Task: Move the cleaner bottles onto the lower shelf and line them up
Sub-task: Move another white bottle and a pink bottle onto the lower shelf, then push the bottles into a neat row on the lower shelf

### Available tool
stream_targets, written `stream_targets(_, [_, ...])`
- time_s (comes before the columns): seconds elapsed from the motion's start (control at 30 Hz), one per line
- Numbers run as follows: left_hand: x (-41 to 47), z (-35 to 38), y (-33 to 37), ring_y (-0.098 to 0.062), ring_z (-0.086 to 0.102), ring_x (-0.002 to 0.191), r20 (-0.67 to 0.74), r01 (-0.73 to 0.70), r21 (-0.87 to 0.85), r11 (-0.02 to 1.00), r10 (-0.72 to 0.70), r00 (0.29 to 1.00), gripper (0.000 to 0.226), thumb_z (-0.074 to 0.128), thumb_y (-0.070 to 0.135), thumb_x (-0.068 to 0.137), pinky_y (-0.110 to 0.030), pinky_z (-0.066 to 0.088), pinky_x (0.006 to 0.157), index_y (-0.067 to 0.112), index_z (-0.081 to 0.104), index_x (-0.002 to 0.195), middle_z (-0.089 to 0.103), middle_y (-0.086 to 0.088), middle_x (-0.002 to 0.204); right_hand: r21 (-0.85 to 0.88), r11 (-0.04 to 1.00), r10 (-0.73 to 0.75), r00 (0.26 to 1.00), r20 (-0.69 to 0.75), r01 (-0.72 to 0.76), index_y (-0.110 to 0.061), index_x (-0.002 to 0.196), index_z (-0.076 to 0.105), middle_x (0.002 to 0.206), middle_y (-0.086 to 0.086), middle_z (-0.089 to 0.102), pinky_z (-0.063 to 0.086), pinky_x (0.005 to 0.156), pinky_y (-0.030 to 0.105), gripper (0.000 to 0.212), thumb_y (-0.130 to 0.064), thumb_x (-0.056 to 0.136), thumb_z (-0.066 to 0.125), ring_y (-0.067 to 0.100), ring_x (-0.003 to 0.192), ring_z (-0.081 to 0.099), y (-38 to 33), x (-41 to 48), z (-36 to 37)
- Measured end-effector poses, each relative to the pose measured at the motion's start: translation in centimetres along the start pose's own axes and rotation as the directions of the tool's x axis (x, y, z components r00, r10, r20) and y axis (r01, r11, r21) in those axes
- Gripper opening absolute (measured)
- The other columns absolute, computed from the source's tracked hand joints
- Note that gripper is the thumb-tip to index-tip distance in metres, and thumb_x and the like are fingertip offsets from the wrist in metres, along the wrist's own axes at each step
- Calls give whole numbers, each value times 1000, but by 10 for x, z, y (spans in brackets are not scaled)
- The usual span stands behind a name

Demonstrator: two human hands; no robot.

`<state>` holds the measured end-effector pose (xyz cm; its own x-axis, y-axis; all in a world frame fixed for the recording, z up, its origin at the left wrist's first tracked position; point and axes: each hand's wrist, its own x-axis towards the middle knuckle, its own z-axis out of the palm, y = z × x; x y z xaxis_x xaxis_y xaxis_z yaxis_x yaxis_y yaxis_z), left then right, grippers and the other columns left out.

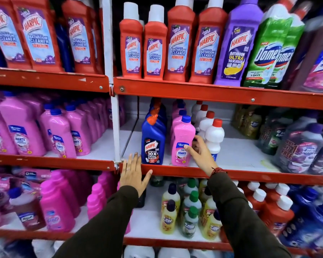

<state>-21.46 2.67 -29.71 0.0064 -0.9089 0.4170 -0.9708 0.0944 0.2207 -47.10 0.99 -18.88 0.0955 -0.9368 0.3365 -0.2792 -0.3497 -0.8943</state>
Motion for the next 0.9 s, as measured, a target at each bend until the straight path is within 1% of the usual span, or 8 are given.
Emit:
stream_targets(0.13, [-1,1,0,-26,9,154,-21,-4,-14,1000,4,1000,90,9,67,89,-40,2,123,8,20,156,19,-11,165,20,1000,8,1000,-8,-8,-16,130,45,127,2,61,56,78,9,35,-13,99,60,15,113,63,7,0,2])
stream_targets(0.27, [-2,2,-1,-26,10,154,-18,1,-6,1000,-1,1000,87,12,65,91,-41,4,124,9,20,156,20,-11,165,29,999,26,1000,-16,-26,-12,140,43,129,1,59,56,77,9,45,-15,99,61,14,116,61,11,3,2])
stream_targets(0.4, [-2,3,-1,-27,11,154,-24,2,-22,1000,-3,1000,85,14,64,91,-42,6,125,8,22,155,23,-11,164,20,999,27,1000,-11,-26,-13,144,41,132,1,59,56,77,11,49,-19,99,60,14,118,60,13,6,2])
stream_targets(0.57, [-1,-1,2,-24,8,154,-47,23,-150,988,-31,998,85,14,64,92,-39,3,125,9,18,156,21,-11,165,37,999,20,1000,-11,-20,-13,146,39,138,7,60,56,82,15,49,-19,101,58,16,121,62,18,8,1])
stream_targets(0.63, [0,-5,3,-21,8,154,-52,30,-202,979,-41,998,81,18,62,95,-35,1,124,10,15,157,18,-10,165,34,999,16,1000,-4,-16,-12,148,38,135,4,59,56,80,12,50,-17,102,56,12,116,61,18,8,2])
stream_targets(0.7, [3,-11,5,-20,11,154,-71,27,-260,965,-47,996,74,27,56,99,-31,0,122,11,15,157,19,-9,165,28,1000,9,1000,2,-9,-11,149,37,132,2,57,56,78,9,49,-15,103,54,11,114,60,19,8,3])
stream_targets(0.8, [10,-20,9,-20,15,153,-103,6,-335,942,-43,994,69,37,47,102,-30,2,122,12,18,157,22,-10,164,19,1000,8,1000,19,-8,-11,150,34,134,3,55,55,79,8,49,-15,104,50,13,118,59,19,9,4])
stream_targets(0.9, [17,-26,11,-21,15,153,-110,15,-379,925,-61,992,69,38,48,101,-29,3,120,13,17,157,22,-10,164,24,999,24,999,40,-25,-12,152,30,135,1,52,54,80,7,50,-14,105,47,13,121,56,20,10,4])
